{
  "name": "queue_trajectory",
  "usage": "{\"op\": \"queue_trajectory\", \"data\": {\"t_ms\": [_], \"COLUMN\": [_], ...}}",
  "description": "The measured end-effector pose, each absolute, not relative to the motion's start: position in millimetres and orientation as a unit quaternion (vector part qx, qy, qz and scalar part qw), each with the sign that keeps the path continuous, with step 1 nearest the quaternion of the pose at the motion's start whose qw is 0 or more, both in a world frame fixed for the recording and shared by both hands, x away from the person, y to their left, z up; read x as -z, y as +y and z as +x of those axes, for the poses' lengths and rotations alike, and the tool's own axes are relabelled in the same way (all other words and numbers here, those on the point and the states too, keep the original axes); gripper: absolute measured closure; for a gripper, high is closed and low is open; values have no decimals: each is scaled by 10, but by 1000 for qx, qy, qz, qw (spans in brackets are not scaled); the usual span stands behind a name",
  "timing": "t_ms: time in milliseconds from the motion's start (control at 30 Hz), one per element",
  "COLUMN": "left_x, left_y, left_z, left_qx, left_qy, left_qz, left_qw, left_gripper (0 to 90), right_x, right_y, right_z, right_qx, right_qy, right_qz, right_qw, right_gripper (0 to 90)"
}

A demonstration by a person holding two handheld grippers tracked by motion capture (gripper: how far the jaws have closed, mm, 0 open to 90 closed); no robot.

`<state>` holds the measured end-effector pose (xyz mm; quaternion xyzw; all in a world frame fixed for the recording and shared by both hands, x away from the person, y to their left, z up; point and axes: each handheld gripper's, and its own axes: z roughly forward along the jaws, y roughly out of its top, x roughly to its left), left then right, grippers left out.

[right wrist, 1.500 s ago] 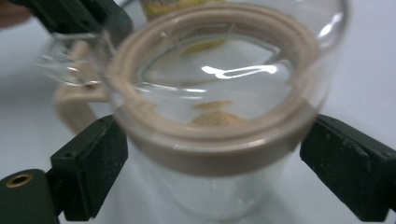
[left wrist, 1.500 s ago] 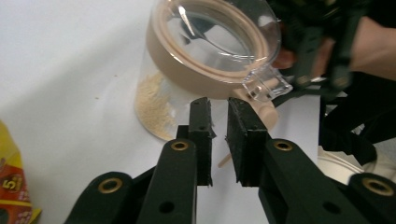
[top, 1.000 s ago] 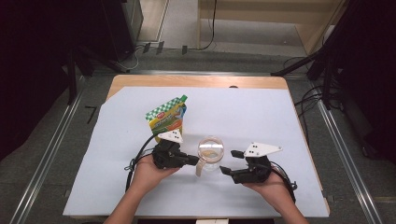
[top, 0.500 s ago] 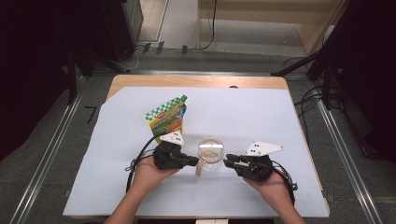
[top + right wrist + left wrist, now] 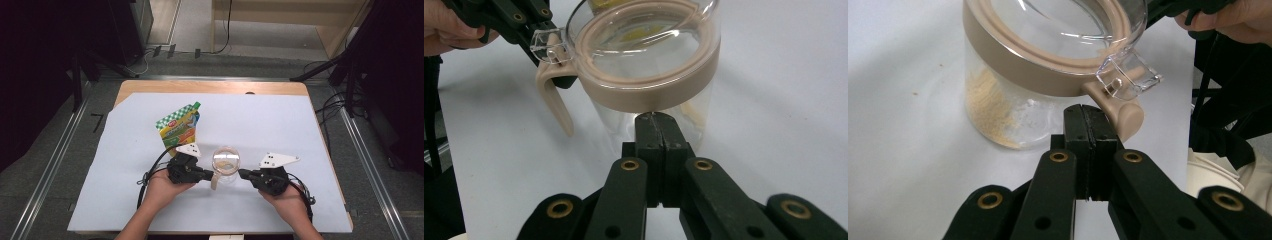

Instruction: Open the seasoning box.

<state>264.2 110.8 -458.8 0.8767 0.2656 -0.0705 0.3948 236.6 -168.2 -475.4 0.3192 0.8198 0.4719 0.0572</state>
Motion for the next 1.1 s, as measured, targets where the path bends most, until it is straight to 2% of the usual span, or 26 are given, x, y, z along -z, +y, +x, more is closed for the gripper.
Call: {"op": "queue_trajectory", "data": {"t_ms": [800,933,1100], "left_x": [4671,4665,4551], "left_y": [646,678,809], "left_z": [2568,2589,2533], "left_qx": [60,68,62], "left_qy": [246,247,241], "left_qz": [878,875,877], "left_qw": [407,411,411], "left_gripper": [900,889,876], "right_x": [4865,4845,4768], "right_y": [-1645,-1637,-1684], "right_z": [2496,2494,2386], "right_qx": [-473,-467,-467], "right_qy": [806,805,811], "right_qz": [348,361,345], "right_qw": [76,65,74], "right_gripper": [900,900,900]}}
